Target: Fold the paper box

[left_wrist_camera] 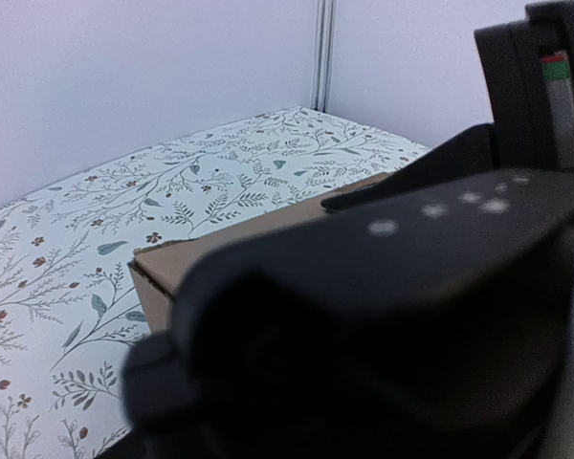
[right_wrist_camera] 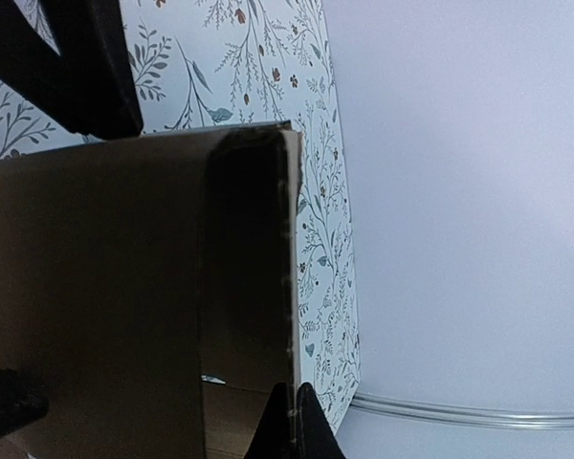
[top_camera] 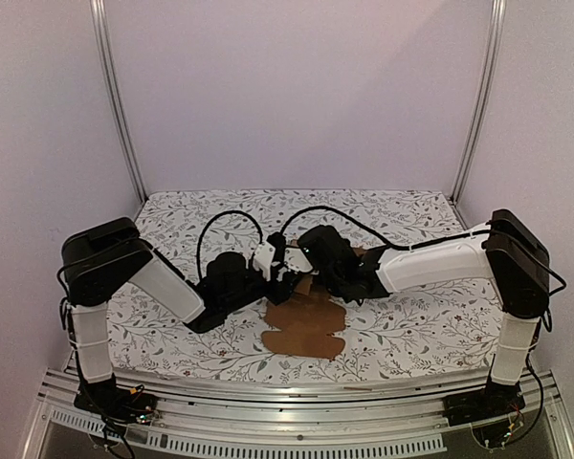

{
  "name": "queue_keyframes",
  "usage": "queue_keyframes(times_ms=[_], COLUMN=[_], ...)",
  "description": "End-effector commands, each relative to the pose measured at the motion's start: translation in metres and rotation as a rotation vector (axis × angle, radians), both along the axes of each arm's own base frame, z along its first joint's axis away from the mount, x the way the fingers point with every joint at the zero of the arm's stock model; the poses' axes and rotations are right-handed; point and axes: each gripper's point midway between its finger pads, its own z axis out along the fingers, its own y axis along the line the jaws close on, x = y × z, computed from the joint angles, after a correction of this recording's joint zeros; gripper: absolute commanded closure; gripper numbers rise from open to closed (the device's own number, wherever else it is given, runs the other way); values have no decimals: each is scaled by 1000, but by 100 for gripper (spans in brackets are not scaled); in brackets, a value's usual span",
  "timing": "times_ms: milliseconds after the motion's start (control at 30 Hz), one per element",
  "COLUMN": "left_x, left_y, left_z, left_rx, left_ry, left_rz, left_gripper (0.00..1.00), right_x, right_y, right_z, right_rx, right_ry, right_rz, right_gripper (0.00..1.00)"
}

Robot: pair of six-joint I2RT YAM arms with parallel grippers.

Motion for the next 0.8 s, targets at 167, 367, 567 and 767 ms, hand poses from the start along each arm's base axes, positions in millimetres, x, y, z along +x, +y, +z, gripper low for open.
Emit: queue_keyframes(times_ms=[167, 367, 567, 767], left_x=[24, 7, -11, -5], left_y=[-5, -9, -3, 18], left_z=[-19, -2, 2, -12], left_rx=[41, -47, -77, -37], left_ry=[23, -33, -10, -2], left_rz=[47, -53, -106, -1], left_gripper=[44, 40, 37, 38], right_x=[-11, -14, -8, -4], right_y=[11, 12, 11, 10], right_z=[-13, -6, -1, -4], right_rx=[36, 76, 79, 76], right_ry=[95, 138, 116, -8], right_rz=[29, 4, -18, 25], right_gripper=[100, 100, 100, 100])
